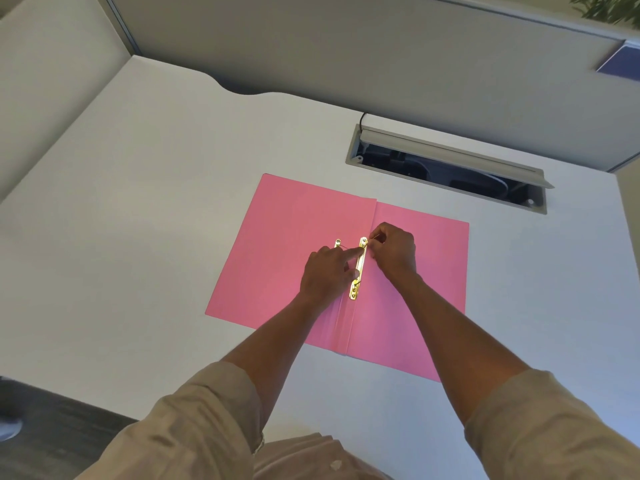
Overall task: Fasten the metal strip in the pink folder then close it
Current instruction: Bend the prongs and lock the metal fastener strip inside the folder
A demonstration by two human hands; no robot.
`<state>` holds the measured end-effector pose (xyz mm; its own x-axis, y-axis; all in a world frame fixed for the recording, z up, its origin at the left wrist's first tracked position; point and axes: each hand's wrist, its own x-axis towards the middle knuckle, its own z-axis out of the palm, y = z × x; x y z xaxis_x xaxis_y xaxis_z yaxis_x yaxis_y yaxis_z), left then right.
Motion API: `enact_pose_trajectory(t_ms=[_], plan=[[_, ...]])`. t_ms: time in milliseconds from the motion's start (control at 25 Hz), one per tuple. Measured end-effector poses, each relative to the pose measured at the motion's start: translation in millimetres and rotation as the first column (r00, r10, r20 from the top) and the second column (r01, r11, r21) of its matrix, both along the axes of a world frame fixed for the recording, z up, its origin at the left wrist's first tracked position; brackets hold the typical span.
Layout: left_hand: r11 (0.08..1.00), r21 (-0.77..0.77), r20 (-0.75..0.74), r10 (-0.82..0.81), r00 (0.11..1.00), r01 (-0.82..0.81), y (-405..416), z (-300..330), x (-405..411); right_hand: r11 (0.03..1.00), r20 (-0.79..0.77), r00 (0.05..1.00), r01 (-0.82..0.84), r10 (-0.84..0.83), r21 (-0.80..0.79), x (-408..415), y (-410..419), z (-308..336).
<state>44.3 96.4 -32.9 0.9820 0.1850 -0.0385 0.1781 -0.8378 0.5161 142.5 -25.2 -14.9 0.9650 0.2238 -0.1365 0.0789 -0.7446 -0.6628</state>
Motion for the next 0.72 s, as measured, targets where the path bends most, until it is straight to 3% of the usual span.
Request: enact_pose_trajectory(t_ms=[440,720], plan=[[0.987,0.131,-0.013,-0.093,0.996,0.094,2.6,-5.3,3.3,0.959,0.19,0.95,-0.212,0.247,-0.189,3.7,1.9,-6.6],[0.988,0.132,-0.046,-0.079,0.996,0.084,2.0,-1.9,0.9,0.941,0.262,0.909,-0.278,0.323,-0.193,-0.1,-2.0,-8.3]])
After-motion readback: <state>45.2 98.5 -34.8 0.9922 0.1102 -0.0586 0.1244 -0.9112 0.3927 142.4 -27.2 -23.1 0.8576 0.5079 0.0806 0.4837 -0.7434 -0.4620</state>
